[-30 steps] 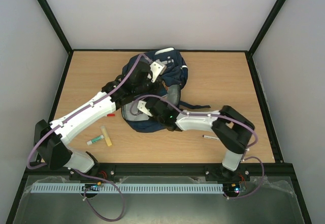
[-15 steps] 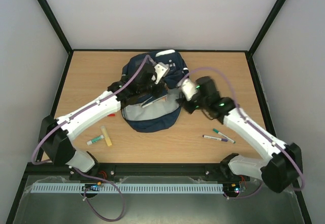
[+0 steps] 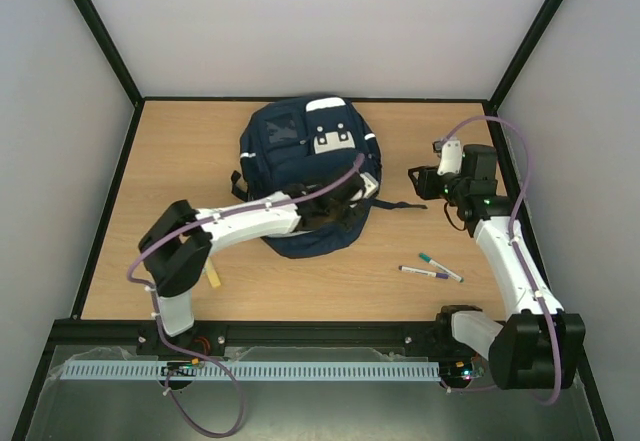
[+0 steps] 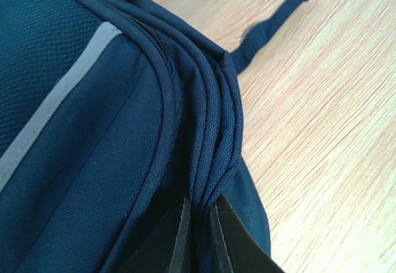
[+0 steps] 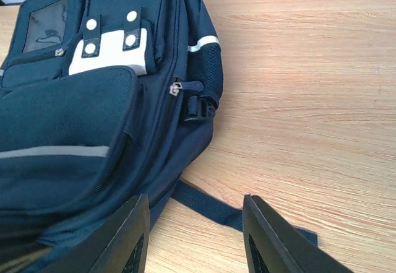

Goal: Pack the student bag
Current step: Zip the student bag at the center of the board.

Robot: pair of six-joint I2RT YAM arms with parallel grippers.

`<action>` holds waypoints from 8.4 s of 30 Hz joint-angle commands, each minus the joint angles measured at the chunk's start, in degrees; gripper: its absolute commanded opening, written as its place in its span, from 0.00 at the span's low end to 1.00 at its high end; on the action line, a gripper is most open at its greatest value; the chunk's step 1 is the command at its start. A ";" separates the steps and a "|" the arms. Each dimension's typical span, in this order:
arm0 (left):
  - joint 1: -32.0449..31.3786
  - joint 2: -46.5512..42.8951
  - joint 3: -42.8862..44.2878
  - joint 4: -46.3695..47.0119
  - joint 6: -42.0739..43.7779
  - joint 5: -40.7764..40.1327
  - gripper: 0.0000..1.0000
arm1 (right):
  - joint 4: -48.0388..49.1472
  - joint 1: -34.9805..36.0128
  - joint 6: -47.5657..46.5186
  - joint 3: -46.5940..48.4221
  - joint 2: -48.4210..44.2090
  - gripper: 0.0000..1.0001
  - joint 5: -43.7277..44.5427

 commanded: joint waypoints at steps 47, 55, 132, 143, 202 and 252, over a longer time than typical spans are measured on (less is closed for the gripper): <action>37.50 -11.06 -36.27 25.95 -38.30 21.36 0.50 | -4.35 1.91 -6.06 -1.11 16.02 0.46 -15.94; 30.55 -13.56 -39.75 26.37 -38.56 21.51 0.31 | -4.93 11.08 -2.55 4.78 25.99 0.46 -6.55; 13.57 -29.57 -35.76 6.93 -27.14 -3.17 0.03 | -3.74 19.88 -7.81 6.77 25.09 0.43 -18.73; 14.05 -25.15 -42.03 8.63 -31.46 -2.92 0.38 | -4.13 19.94 -7.98 6.91 25.87 0.42 -19.03; 13.01 -18.02 -31.54 -1.82 -24.77 -4.01 0.02 | -4.74 20.84 -7.54 9.59 35.55 0.41 -16.30; 2.77 -28.85 -23.86 -20.46 -19.92 -7.95 0.56 | -8.21 20.85 -5.98 12.65 40.49 0.38 -9.90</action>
